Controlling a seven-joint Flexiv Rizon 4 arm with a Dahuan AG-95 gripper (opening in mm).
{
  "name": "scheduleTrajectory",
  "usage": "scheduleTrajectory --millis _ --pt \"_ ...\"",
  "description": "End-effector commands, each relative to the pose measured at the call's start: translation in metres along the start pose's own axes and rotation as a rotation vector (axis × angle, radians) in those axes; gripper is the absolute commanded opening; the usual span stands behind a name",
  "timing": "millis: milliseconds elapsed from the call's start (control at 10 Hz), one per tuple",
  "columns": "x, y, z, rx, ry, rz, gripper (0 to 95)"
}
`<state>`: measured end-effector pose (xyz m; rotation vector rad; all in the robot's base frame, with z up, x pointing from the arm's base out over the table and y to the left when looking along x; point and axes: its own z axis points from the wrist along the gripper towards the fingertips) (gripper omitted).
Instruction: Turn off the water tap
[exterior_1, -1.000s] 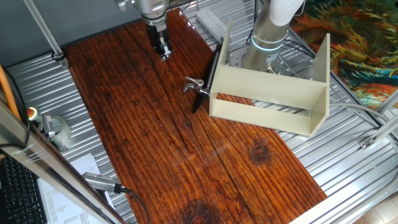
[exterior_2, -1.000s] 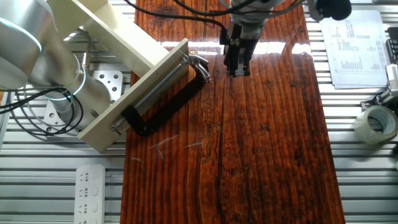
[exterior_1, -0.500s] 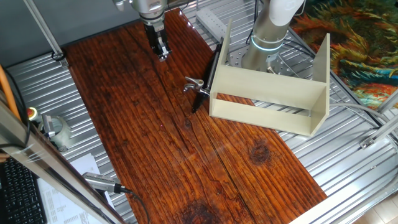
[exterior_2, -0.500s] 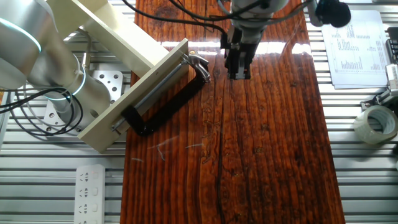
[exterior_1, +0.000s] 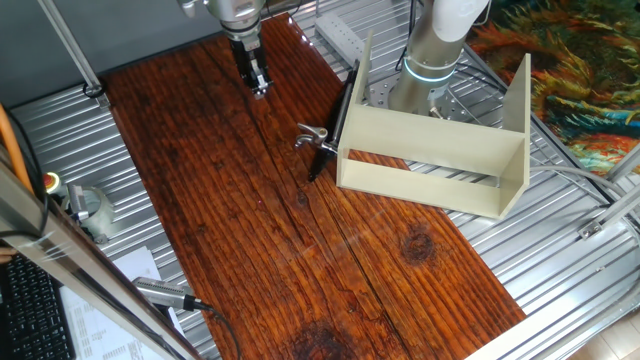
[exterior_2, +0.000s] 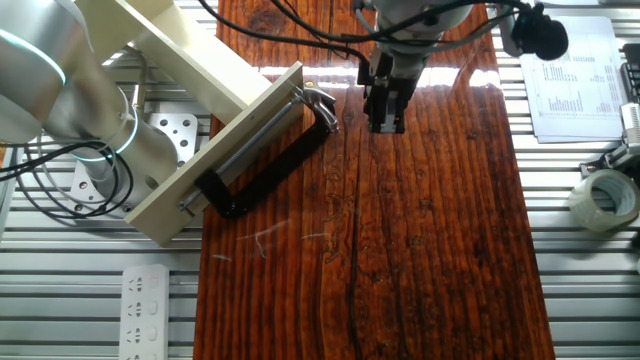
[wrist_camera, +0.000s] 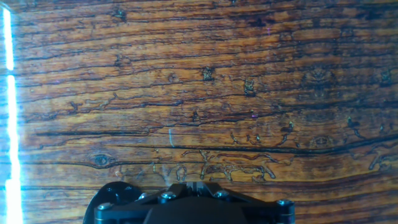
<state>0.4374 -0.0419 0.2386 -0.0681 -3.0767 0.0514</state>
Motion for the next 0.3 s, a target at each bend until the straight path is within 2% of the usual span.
scheduleTrajectory --millis 100,300 --pt "-0.0004 -0.0013 0.0014 -0.001 -0.001 0.004 0.0" --pt "-0.0006 -0.0026 0.0024 -0.001 -0.004 0.008 0.0"
